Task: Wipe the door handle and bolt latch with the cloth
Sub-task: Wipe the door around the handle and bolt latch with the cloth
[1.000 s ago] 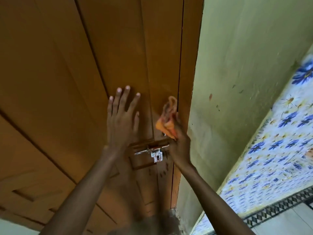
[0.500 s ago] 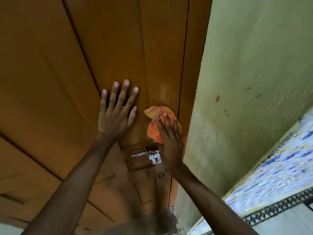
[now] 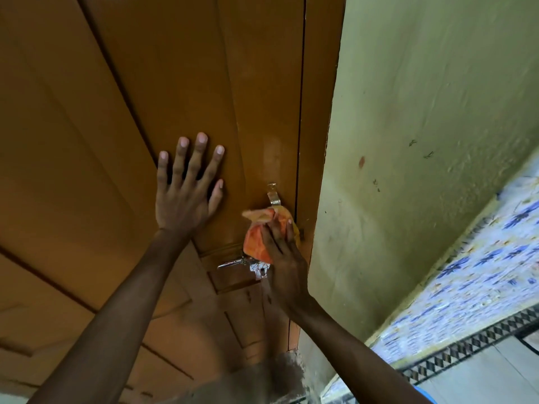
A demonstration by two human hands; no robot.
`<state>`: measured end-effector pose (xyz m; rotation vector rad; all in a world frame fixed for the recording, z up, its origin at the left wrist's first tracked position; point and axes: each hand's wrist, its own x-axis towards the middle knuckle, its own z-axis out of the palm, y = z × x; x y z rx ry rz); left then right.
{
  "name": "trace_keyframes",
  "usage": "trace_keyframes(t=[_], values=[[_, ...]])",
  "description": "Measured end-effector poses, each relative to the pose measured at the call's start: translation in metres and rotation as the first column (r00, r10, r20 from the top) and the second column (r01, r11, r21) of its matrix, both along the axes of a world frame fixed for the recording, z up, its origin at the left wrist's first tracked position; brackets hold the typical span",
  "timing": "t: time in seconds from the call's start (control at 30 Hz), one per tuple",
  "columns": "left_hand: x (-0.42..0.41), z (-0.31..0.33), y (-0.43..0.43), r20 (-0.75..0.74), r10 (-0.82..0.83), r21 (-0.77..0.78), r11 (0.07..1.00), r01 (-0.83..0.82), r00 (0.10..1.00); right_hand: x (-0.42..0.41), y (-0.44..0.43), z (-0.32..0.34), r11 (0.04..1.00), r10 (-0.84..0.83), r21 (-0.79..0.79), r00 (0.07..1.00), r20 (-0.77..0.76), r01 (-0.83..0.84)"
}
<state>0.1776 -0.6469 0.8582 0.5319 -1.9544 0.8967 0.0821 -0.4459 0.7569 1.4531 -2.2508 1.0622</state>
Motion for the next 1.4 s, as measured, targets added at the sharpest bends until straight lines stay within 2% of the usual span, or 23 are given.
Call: trace_keyframes(t=[0.2, 0.33, 0.37, 0.5, 0.57, 0.67, 0.73, 0.77, 0.83, 0.93, 1.0, 1.03, 1.07, 1.1, 1.13, 1.17, 1.2, 1.23, 1.3, 1.4], values=[[0.0, 0.0, 0.0, -0.009, -0.003, -0.006, 1.0, 0.003, 1.0, -0.009, -0.014, 0.06, 0.995, -0.102, -0.015, 0.994, -0.036, 0.102], [0.0, 0.0, 0.0, -0.023, 0.001, -0.016, 1.0, -0.001, 1.0, -0.032, 0.002, 0.055, 1.0, 0.002, -0.01, 0.992, -0.13, -0.003], [0.0, 0.0, 0.001, -0.024, -0.005, -0.014, 1.0, 0.004, 1.0, -0.033, 0.003, 0.05, 1.0, -0.002, -0.031, 0.995, -0.1, -0.001], [0.0, 0.001, 0.0, -0.018, 0.005, -0.008, 1.0, -0.005, 1.0, -0.009, -0.009, 0.052, 0.981, -0.078, -0.161, 0.976, 0.203, 0.112], [0.0, 0.001, 0.0, -0.015, 0.008, -0.011, 1.0, -0.008, 1.0, -0.003, -0.011, 0.059, 0.99, -0.098, -0.093, 0.987, 0.131, 0.11], [-0.001, 0.002, 0.001, -0.02, 0.014, -0.015, 1.0, -0.014, 1.0, -0.02, -0.005, 0.063, 0.999, -0.017, 0.035, 0.993, -0.12, 0.022], [-0.001, 0.001, 0.001, -0.021, 0.009, -0.019, 1.0, -0.01, 1.0, -0.034, -0.002, 0.053, 1.0, 0.005, 0.029, 0.988, -0.152, -0.001], [-0.001, 0.001, 0.001, -0.021, 0.005, -0.022, 1.0, -0.005, 1.0, -0.036, -0.001, 0.046, 1.0, 0.006, -0.03, 0.996, -0.09, -0.009], [-0.001, 0.001, 0.0, -0.023, 0.005, -0.027, 1.0, -0.006, 1.0, -0.023, 0.0, 0.033, 0.983, 0.04, -0.183, 0.989, 0.144, -0.013], [-0.001, 0.001, -0.001, -0.021, 0.01, -0.025, 1.0, -0.01, 1.0, -0.001, 0.003, 0.028, 0.931, 0.129, -0.364, 0.904, 0.407, 0.031], [-0.001, 0.001, 0.0, -0.018, -0.002, -0.014, 1.0, 0.001, 1.0, 0.005, 0.014, 0.043, 0.896, 0.141, -0.418, 0.797, 0.587, 0.149], [-0.001, 0.001, 0.0, -0.018, -0.004, -0.013, 1.0, 0.004, 1.0, 0.005, 0.021, 0.05, 0.872, 0.156, -0.416, 0.659, 0.736, 0.259], [-0.002, 0.0, 0.0, -0.019, -0.003, -0.014, 1.0, 0.003, 1.0, 0.003, 0.027, 0.056, 0.853, 0.216, -0.376, 0.41, 0.886, 0.362], [-0.002, -0.001, -0.001, -0.021, 0.0, -0.017, 1.0, 0.0, 1.0, 0.001, 0.031, 0.06, 0.852, 0.296, -0.306, 0.092, 0.951, 0.425], [-0.002, -0.001, -0.001, -0.022, 0.003, -0.02, 1.0, -0.003, 1.0, -0.001, 0.035, 0.061, 0.865, 0.339, -0.235, -0.171, 0.925, 0.444], [-0.002, -0.001, -0.002, -0.024, 0.003, -0.023, 1.0, -0.003, 1.0, -0.004, 0.036, 0.058, 0.878, 0.367, -0.199, -0.345, 0.864, 0.436], [-0.002, 0.0, -0.002, -0.026, 0.002, -0.026, 1.0, -0.002, 1.0, -0.006, 0.035, 0.056, 0.881, 0.39, -0.178, -0.461, 0.797, 0.438], [-0.002, 0.0, -0.002, -0.027, 0.002, -0.028, 1.0, -0.003, 1.0, -0.006, 0.031, 0.054, 0.884, 0.411, -0.179, -0.536, 0.737, 0.432], [-0.002, 0.0, -0.002, -0.029, 0.009, -0.031, 0.999, -0.009, 1.0, -0.008, 0.022, 0.054, 0.897, 0.408, -0.172, -0.613, 0.677, 0.407], [-0.002, -0.001, -0.003, -0.029, 0.015, -0.033, 0.999, -0.016, 0.999, -0.013, 0.011, 0.057, 0.92, 0.354, -0.144, -0.616, 0.704, 0.364]])
